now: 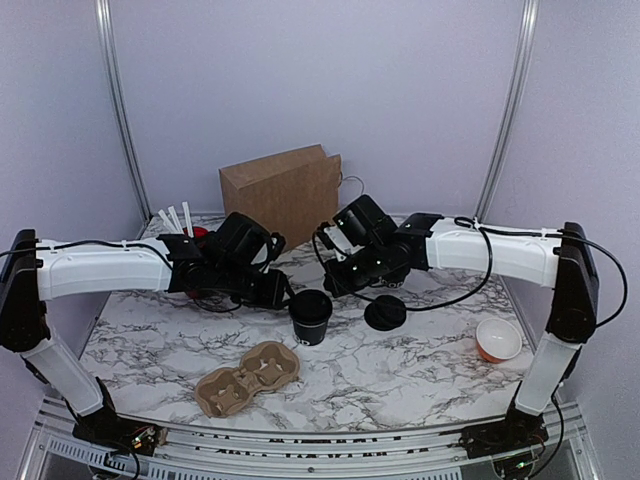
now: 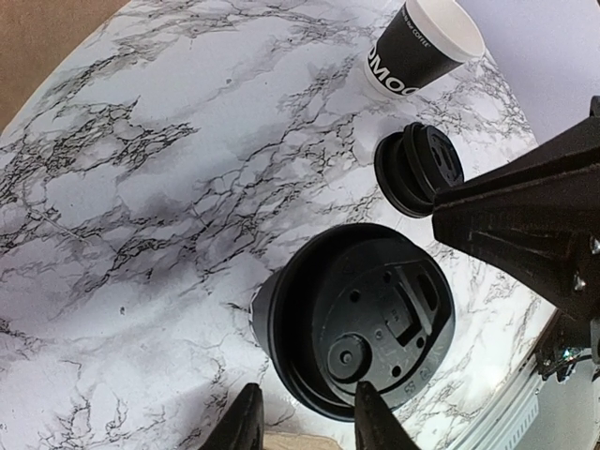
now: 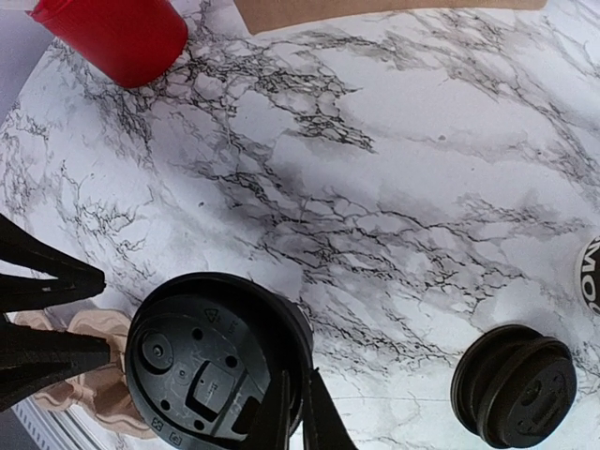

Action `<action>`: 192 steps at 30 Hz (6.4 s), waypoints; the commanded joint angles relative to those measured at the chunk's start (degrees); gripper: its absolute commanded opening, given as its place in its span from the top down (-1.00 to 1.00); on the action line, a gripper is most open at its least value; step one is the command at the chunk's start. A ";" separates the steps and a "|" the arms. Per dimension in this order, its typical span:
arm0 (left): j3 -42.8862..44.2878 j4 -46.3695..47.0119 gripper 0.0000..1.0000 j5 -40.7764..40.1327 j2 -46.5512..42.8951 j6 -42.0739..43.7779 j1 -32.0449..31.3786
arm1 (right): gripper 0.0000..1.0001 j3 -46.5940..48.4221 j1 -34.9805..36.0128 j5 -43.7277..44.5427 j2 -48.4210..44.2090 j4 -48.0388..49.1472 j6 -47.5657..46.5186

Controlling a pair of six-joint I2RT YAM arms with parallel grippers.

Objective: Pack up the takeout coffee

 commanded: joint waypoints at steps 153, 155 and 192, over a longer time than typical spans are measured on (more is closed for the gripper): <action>14.38 -14.95 0.53 -1.87 7.11 2.52 -0.84 | 0.68 -7.10 1.73 1.29 -3.85 9.24 5.69; 13.76 -14.84 0.53 -1.92 6.85 1.99 -0.35 | 0.68 -7.36 1.69 1.28 -4.06 8.99 5.72; 2.33 -7.30 0.47 3.81 -1.91 -2.11 7.14 | 0.41 -2.99 -1.32 -5.78 -2.86 9.14 -0.98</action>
